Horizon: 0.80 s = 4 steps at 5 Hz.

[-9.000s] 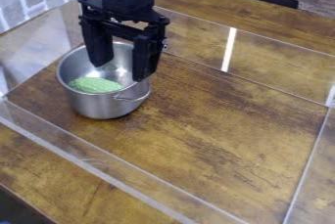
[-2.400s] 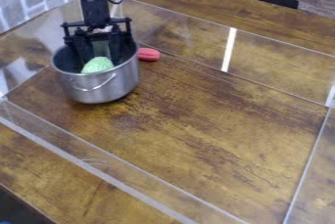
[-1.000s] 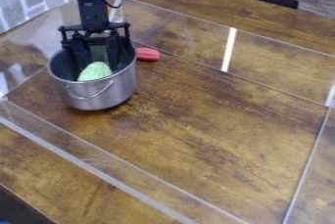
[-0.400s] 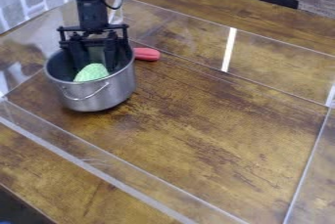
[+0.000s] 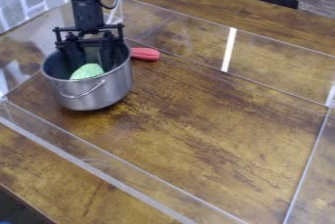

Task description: Remove the green object from the silver pot and put it on the table

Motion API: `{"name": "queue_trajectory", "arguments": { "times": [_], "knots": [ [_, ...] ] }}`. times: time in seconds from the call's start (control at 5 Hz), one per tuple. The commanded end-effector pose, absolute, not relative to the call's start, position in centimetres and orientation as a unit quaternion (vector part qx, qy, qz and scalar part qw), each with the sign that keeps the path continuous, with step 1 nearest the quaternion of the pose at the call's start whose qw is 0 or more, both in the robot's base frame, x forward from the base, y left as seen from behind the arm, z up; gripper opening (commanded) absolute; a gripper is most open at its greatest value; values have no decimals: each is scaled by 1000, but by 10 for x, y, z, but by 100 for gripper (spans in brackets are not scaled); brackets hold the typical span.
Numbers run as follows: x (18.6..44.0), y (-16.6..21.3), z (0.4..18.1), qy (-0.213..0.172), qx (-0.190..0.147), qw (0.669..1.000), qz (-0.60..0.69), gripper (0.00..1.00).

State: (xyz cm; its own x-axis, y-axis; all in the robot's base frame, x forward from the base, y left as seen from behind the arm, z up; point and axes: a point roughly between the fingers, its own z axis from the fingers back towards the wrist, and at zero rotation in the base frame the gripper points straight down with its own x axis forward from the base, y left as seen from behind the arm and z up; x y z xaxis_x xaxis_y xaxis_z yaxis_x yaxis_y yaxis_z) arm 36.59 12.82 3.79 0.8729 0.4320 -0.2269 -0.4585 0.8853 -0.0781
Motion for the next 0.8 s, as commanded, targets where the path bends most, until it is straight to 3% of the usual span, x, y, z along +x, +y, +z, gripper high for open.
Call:
{"name": "queue_trajectory", "arguments": {
  "times": [0.0, 0.4, 0.6],
  "knots": [
    [363, 127, 45, 87, -58, 975, 196, 0],
    [356, 139, 51, 81, -64, 963, 251, 0],
    [353, 138, 43, 80, -64, 963, 248, 0]
  ]
}}
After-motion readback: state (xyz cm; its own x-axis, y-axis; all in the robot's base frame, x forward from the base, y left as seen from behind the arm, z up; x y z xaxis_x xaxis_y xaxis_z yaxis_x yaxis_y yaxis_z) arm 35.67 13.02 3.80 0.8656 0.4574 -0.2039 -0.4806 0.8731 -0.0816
